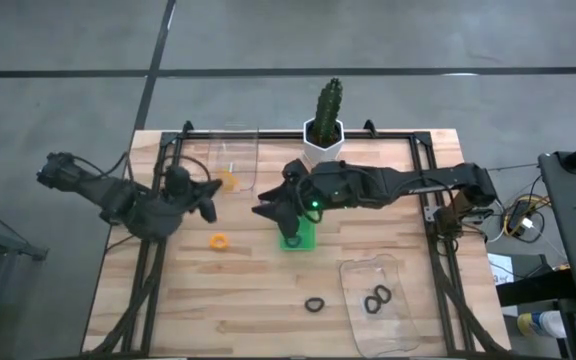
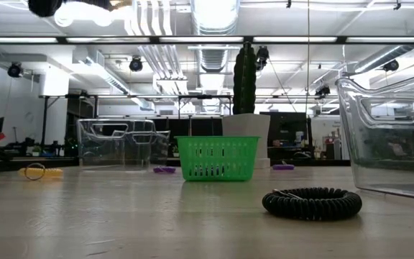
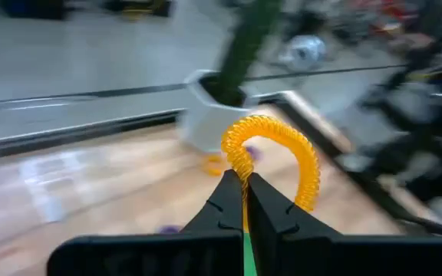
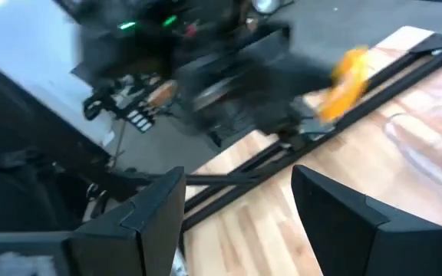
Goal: Sort spring keychains
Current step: Put the bottom yellow spring keychain into the top transparent bin
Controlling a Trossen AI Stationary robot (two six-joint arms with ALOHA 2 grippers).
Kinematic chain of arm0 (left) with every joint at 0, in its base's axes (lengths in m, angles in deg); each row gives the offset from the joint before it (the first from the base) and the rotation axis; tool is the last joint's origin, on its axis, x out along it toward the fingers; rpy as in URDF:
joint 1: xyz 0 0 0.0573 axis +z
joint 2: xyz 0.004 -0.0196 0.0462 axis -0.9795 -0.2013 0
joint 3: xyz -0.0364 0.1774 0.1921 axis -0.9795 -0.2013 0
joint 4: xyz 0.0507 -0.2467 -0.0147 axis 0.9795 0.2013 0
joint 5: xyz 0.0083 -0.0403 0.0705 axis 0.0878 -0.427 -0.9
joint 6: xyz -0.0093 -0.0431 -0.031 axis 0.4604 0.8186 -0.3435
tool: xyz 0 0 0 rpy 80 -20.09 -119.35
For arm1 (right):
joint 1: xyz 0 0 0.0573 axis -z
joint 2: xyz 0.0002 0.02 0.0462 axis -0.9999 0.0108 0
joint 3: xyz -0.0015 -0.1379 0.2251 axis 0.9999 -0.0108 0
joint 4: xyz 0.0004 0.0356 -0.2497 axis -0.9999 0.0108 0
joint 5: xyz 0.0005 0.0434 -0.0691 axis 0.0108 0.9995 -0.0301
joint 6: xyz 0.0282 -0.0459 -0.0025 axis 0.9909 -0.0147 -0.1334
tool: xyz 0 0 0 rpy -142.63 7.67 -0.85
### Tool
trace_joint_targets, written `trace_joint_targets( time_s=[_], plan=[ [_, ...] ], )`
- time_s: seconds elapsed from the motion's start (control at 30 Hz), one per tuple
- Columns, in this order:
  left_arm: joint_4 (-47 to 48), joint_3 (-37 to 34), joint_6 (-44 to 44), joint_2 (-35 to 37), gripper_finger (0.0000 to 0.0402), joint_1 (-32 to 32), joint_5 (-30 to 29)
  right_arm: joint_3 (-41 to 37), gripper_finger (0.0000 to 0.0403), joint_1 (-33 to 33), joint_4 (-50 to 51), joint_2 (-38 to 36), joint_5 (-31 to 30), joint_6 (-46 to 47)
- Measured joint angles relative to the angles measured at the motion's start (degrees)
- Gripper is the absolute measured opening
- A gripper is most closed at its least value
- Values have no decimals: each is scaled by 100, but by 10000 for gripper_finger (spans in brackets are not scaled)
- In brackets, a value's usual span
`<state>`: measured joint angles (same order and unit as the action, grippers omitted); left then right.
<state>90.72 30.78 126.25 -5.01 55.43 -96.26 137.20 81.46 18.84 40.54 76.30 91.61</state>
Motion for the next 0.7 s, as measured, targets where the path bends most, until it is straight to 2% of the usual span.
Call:
trace_joint_targets(
  time_s=[0.07,0.2,0.47,0.6,0.7],
  plan=[
    [343,0,-14,41,0,454,217,0,233,-97,-84,-20,8,-5],
    [607,-125,-696,11,0,1524,964,0,233,-240,-82,-74,0,-48],
    [584,-483,-1914,-463,0,3969,2866,0,233,-379,-84,-113,-145,-99],
    [332,-693,-2416,-819,0,4766,3499,0,233,-378,-80,-118,-166,-130],
    [146,-777,-2723,-1150,0,5079,3825,0,233,-387,-78,-118,-163,-152]
  ],
)
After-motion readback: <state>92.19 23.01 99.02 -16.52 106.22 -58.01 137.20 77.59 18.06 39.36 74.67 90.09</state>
